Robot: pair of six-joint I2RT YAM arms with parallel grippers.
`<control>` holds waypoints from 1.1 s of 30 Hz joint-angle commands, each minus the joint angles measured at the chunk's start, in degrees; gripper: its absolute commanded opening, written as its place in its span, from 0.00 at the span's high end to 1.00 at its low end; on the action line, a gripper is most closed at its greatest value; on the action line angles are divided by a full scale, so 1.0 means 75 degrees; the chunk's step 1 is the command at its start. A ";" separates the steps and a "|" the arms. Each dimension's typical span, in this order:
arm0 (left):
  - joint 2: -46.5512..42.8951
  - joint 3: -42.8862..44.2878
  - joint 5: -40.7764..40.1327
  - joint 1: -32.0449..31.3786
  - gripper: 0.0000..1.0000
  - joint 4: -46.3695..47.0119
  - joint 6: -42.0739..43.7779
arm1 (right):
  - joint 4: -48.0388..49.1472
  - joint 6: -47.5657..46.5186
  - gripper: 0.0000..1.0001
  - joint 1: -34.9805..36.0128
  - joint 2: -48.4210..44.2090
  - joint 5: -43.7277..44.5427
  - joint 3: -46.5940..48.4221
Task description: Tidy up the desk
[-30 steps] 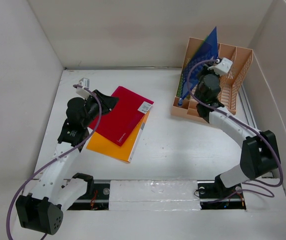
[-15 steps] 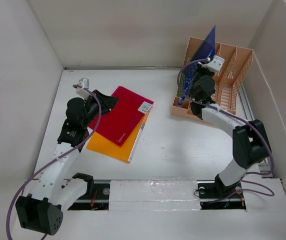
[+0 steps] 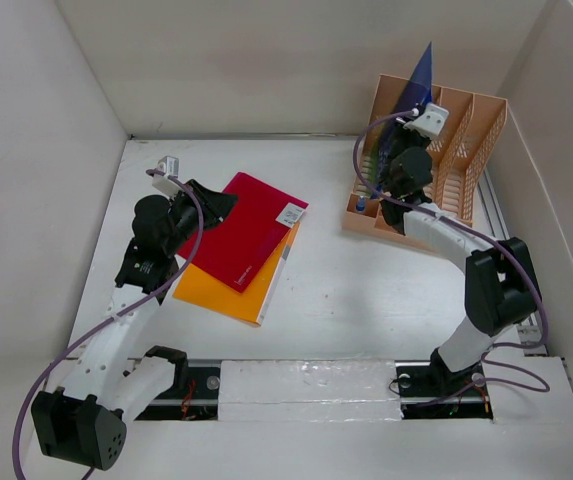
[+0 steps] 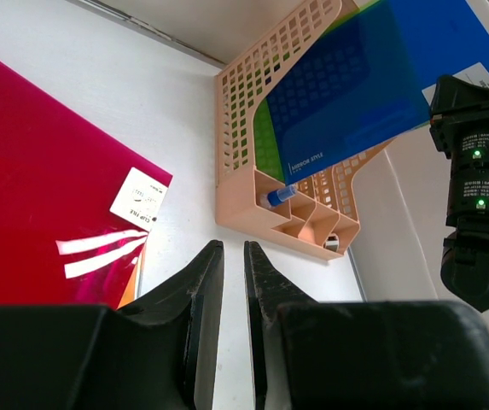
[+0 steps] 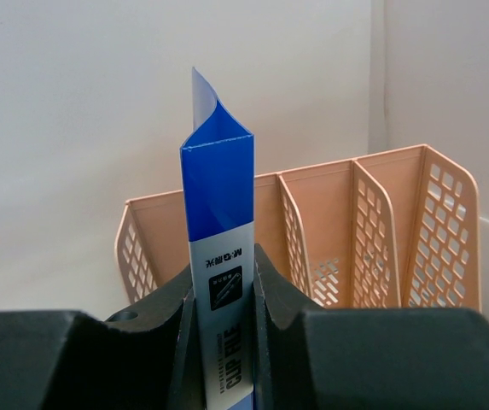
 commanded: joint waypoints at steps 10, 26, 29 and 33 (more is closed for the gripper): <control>-0.0038 -0.0005 0.0099 0.0051 0.87 0.0438 0.0026 | 0.1596 0.0002 1.00 -0.0112 0.0645 -0.0092 -0.0031; 0.0079 -0.0017 0.0158 0.0051 0.87 0.0379 0.0061 | 0.3168 -0.0562 1.00 0.0275 0.1595 0.0588 -0.0253; 0.0079 -0.0017 0.0158 0.0051 0.88 0.0427 0.0061 | 0.3261 -0.0503 1.00 0.0462 0.1641 0.0752 -0.0639; 0.0103 -0.0063 0.0216 0.0051 0.88 0.0508 0.0015 | 0.3273 -0.0386 0.88 0.0545 0.1689 0.1056 -0.0897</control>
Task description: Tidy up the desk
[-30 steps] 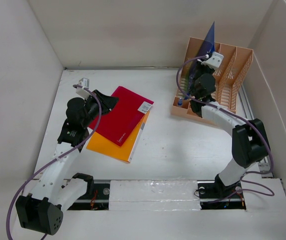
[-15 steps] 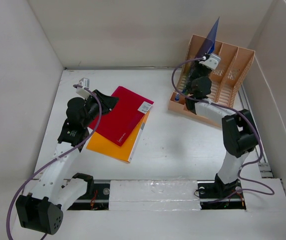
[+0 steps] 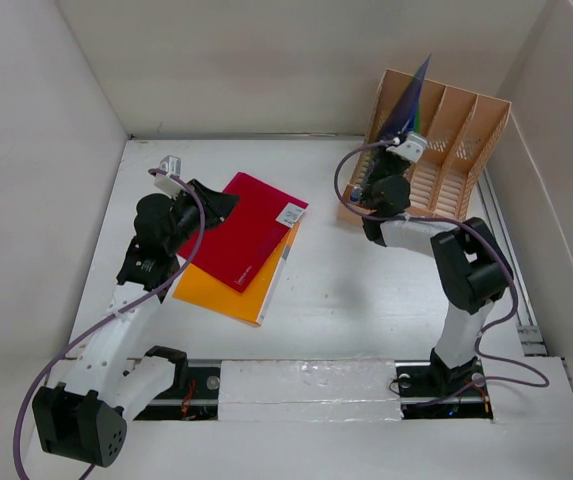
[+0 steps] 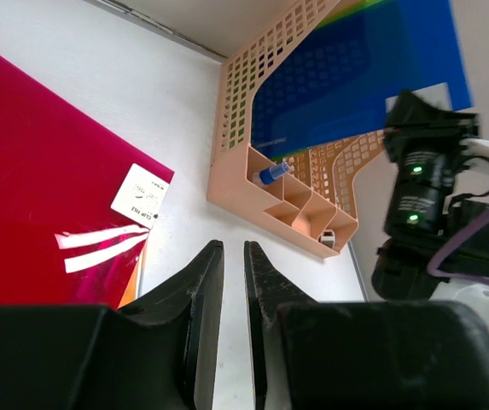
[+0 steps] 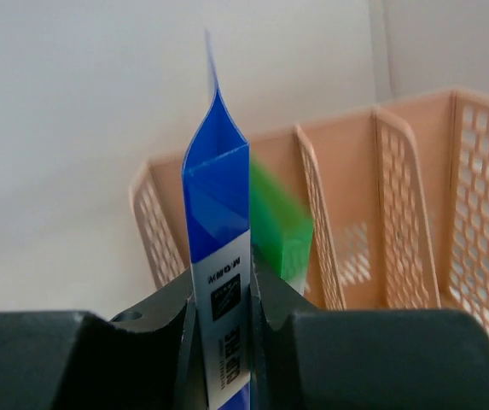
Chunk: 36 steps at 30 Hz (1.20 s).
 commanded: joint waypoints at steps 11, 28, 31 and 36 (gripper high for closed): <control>-0.0096 -0.0084 0.0167 -0.0019 0.87 0.0473 0.0026 | -0.3309 0.1706 0.18 0.0119 -0.1574 0.0233 -0.0440; 0.0173 -0.0014 0.0073 -0.0020 0.74 0.0391 0.0038 | -0.8391 0.6188 0.74 0.0129 -0.5051 -0.4007 -0.1338; 0.0373 0.0080 -0.0162 -0.0020 0.74 0.0227 0.0143 | -0.8297 0.6599 1.00 0.0717 -0.4876 -0.4141 -0.1879; 0.0759 0.0244 -0.0711 -0.0020 0.74 -0.0241 0.0330 | -0.7746 0.7160 0.97 0.1572 -0.3405 -0.4374 -0.2091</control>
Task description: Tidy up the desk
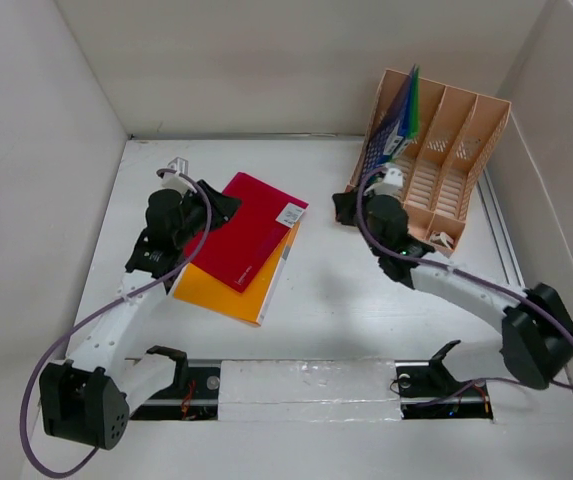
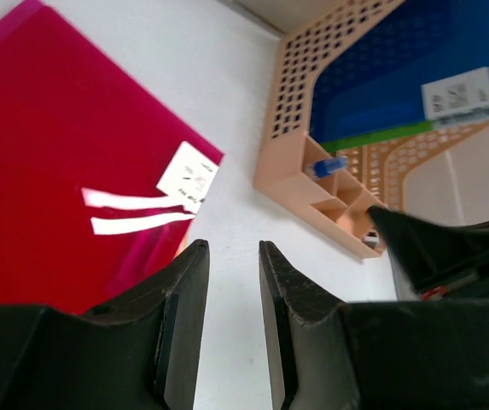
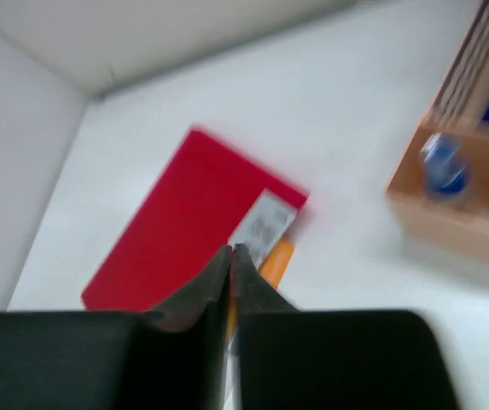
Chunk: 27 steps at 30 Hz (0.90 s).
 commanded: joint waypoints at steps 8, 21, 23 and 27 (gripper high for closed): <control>0.0531 0.0554 -0.1463 -0.0224 0.75 -0.0726 0.0600 | 0.0158 0.1263 0.29 0.0063 0.2857 -0.1150 0.1267; 0.1223 0.0835 -0.0796 -0.0225 0.75 -0.0772 0.0788 | 0.0333 0.2096 0.31 -0.0371 0.4920 -0.1606 0.2521; 0.1281 0.0847 -0.0761 -0.0225 0.75 -0.0772 0.0800 | 0.0333 0.2154 0.32 -0.0371 0.5108 -0.1724 0.2650; 0.1457 0.0789 -0.0328 -0.0225 0.75 -0.0644 0.0788 | 0.0684 0.2248 0.33 -0.0441 0.5600 -0.1981 0.2826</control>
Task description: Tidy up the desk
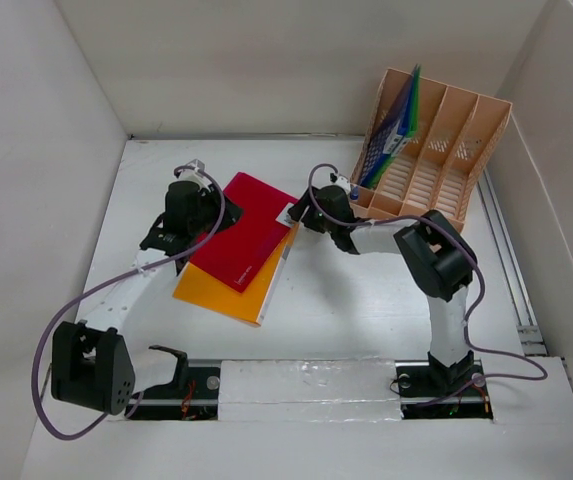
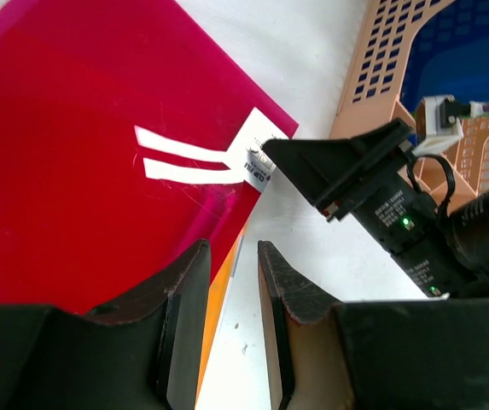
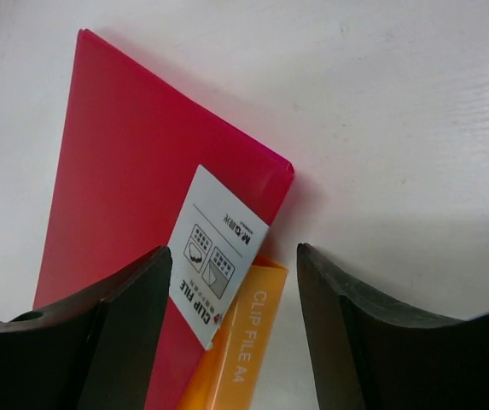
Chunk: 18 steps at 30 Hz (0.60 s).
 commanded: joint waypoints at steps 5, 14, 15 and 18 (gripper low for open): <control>0.0258 0.0361 0.0501 -0.0012 0.75 0.0231 0.0106 | 0.0895 0.0296 0.65 -0.0068 0.0520 -0.0345 0.0403; 0.0316 0.0372 0.0571 -0.0012 0.75 0.0254 0.0083 | 0.1389 0.0355 0.98 0.0260 -0.0757 0.0839 -0.0969; 0.0328 0.0361 0.0502 -0.0012 0.75 0.0266 0.0083 | 0.1377 0.0332 0.99 0.0260 -0.0908 0.0990 -0.1085; 0.0445 0.0384 0.0454 -0.0012 0.75 0.0184 0.0095 | 0.1143 0.0191 1.00 0.0330 -0.1447 0.1248 -0.1494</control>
